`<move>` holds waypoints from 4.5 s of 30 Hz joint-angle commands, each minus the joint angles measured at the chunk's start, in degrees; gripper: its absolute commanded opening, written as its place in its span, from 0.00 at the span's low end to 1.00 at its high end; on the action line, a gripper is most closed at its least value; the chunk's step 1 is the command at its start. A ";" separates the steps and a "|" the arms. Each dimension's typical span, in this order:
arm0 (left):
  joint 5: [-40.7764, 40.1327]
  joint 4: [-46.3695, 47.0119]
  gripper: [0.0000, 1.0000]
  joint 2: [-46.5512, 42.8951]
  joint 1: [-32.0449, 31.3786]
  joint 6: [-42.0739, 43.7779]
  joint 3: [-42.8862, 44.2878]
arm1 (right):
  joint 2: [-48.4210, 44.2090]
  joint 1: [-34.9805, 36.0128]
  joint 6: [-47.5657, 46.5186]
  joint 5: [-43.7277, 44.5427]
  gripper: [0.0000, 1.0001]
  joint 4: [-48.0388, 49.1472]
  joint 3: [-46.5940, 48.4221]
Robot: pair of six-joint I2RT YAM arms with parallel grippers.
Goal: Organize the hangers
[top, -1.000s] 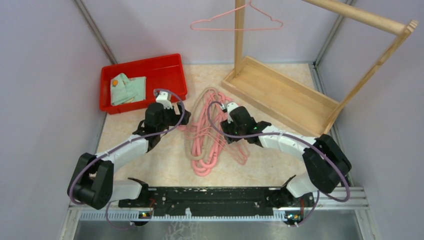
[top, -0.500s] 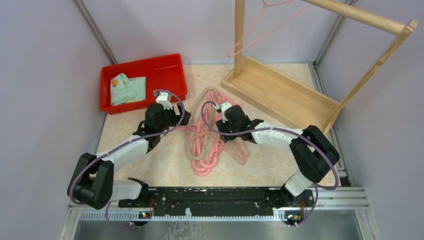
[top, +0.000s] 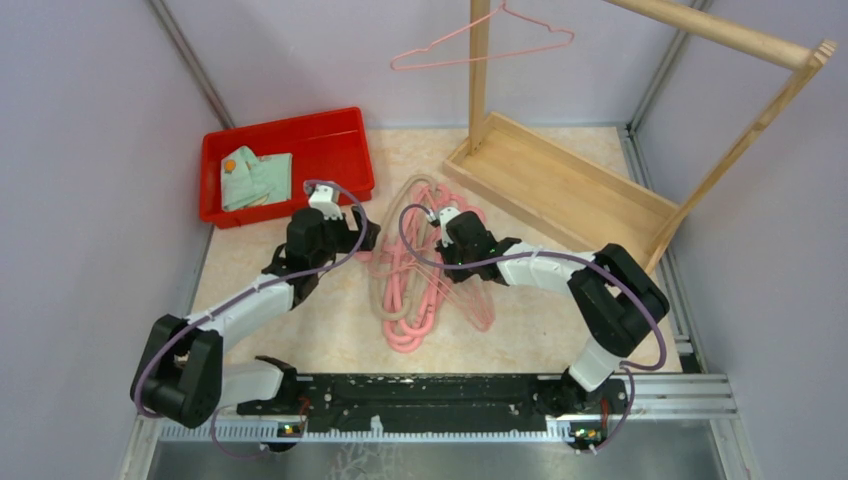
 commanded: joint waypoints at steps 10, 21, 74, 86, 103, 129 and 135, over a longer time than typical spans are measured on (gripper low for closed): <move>-2.91 -0.59 0.95 -4.23 0.05 0.46 -1.03 | -17.23 0.10 6.59 4.15 0.00 2.50 0.99; -1.89 0.09 0.94 -3.28 -0.02 -0.36 -0.81 | -38.41 -7.26 13.67 11.88 0.00 -2.14 -2.56; -2.69 -0.85 0.95 -0.64 0.00 2.00 2.90 | 1.64 -31.28 23.87 7.14 0.00 24.08 42.57; -3.15 -0.77 0.95 0.23 0.00 2.35 3.10 | 13.08 -29.27 22.55 3.74 0.00 14.31 54.89; -3.87 -1.47 0.95 -0.55 -0.01 3.00 2.78 | 18.19 -24.38 20.24 2.41 0.00 7.76 60.24; -4.18 -3.11 0.95 -2.10 0.05 2.61 2.77 | -8.23 -24.01 17.03 7.93 0.84 9.28 36.50; -4.77 -3.79 0.95 -2.86 0.06 2.61 2.54 | -15.32 -23.81 14.79 8.16 0.85 7.24 31.30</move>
